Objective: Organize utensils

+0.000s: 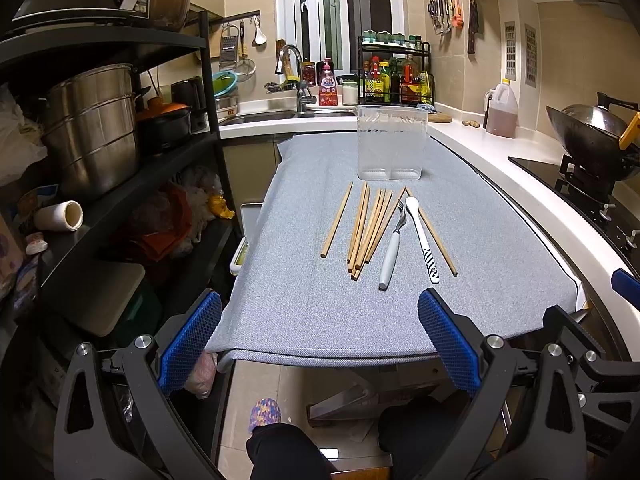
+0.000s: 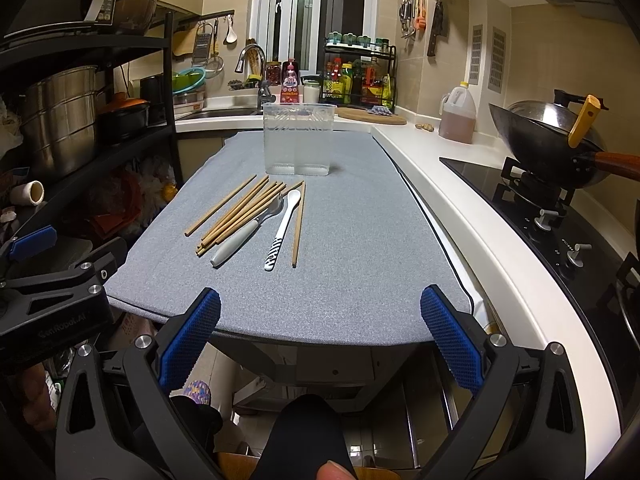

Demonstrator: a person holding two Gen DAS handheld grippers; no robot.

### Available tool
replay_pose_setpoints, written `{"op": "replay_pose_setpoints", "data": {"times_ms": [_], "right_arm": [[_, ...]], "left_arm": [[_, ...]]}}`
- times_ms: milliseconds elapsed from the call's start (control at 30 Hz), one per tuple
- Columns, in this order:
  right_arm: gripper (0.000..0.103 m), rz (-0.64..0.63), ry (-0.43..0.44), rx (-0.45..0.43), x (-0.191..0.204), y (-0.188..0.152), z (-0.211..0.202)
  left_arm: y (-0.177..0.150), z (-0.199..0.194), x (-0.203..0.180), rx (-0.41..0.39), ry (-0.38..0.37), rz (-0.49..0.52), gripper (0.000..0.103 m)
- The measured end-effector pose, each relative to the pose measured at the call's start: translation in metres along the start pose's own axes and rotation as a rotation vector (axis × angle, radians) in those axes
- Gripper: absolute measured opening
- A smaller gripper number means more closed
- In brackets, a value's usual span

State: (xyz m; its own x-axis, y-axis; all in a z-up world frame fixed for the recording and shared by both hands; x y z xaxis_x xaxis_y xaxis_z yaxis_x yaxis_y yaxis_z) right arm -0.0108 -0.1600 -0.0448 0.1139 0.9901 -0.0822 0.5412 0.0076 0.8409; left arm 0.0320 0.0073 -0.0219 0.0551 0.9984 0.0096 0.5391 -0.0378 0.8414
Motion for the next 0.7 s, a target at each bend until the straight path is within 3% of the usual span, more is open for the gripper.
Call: {"op": "replay_pose_setpoints", "data": {"times_ms": [700], "right_arm": [[0.098,0.001,0.000,0.000,-0.0002,-0.0007,-0.0008]], "left_arm": [[-0.0072,0.0063,-0.0034,0.006,0.000,0.006,0.096]]}}
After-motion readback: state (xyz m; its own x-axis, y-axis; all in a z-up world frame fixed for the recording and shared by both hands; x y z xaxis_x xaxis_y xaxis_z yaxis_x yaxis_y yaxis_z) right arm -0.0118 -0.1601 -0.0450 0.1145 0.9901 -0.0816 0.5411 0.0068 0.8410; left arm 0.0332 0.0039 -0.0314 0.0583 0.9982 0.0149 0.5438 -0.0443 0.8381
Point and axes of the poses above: each gripper's, at about its wrist camera, not at the fingertips, and z roughly the way its jaws point, x to its left, y to its top, the point moved 4 cm from there along z, roughly the way its jaws point, and after that the axes turned 3 degrees about -y, right-handed, at the moved point
